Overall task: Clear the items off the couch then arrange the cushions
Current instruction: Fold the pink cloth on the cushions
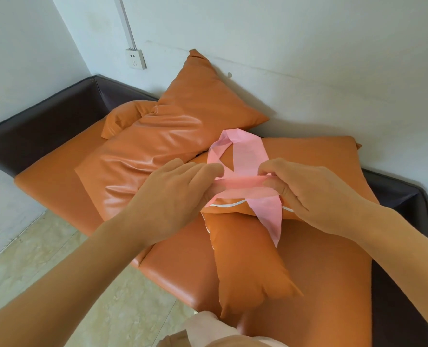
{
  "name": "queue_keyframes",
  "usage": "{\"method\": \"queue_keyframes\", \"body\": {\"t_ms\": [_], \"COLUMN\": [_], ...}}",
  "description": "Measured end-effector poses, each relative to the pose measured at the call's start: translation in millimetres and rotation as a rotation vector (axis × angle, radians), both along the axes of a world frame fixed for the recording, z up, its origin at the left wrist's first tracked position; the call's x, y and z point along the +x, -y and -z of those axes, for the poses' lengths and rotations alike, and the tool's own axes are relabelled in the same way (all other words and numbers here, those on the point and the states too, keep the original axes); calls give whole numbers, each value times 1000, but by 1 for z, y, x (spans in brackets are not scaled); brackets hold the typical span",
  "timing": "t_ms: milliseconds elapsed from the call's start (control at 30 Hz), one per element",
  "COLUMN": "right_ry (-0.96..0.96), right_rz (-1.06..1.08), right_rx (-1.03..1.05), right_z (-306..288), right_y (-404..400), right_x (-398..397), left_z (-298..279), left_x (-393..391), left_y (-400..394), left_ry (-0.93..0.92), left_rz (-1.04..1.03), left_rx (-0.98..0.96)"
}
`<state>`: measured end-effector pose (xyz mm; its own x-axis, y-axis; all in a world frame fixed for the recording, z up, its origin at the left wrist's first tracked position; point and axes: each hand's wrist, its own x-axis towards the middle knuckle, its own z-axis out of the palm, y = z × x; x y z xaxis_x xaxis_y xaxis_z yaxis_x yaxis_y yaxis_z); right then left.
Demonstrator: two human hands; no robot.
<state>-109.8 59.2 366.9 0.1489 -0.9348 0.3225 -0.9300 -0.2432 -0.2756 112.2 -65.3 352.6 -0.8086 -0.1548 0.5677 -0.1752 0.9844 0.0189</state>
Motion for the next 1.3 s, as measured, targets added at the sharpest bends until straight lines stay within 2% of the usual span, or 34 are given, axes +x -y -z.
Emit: {"method": "queue_keyframes", "body": {"t_ms": [100, 333, 400, 533, 733, 867, 1033, 1167, 1300], "right_ry": [-16, -104, -69, 21, -38, -40, -71, -76, -66], "right_rz": [24, 56, 75, 99, 50, 36, 36, 85, 90], "right_rx": [77, -48, -47, 131, 62, 10, -123, -138, -52], "right_z": [-2, -2, -2, -6, -7, -9, -9, -13, -18], "right_y": [6, 18, 19, 18, 17, 16, 17, 17, 13], "right_x": [6, 25, 30, 33, 31, 30, 34, 40, 43], "left_z": [-5, 1, 4, 9, 0, -6, -9, -6, -11], "left_x": [6, 14, 15, 18, 30, 41, 44, 42, 43], "left_y": [10, 24, 25, 26, 29, 38, 36, 24, 17], "left_ry": [33, 12, -12, 26, 101, 90, 77, 19, -2], "left_rz": [14, -8, -11, 24, 138, 176, 60, 13, 7], "left_rx": [-6, -34, 22, 176, 392, 343, 57, 105, 150]}}
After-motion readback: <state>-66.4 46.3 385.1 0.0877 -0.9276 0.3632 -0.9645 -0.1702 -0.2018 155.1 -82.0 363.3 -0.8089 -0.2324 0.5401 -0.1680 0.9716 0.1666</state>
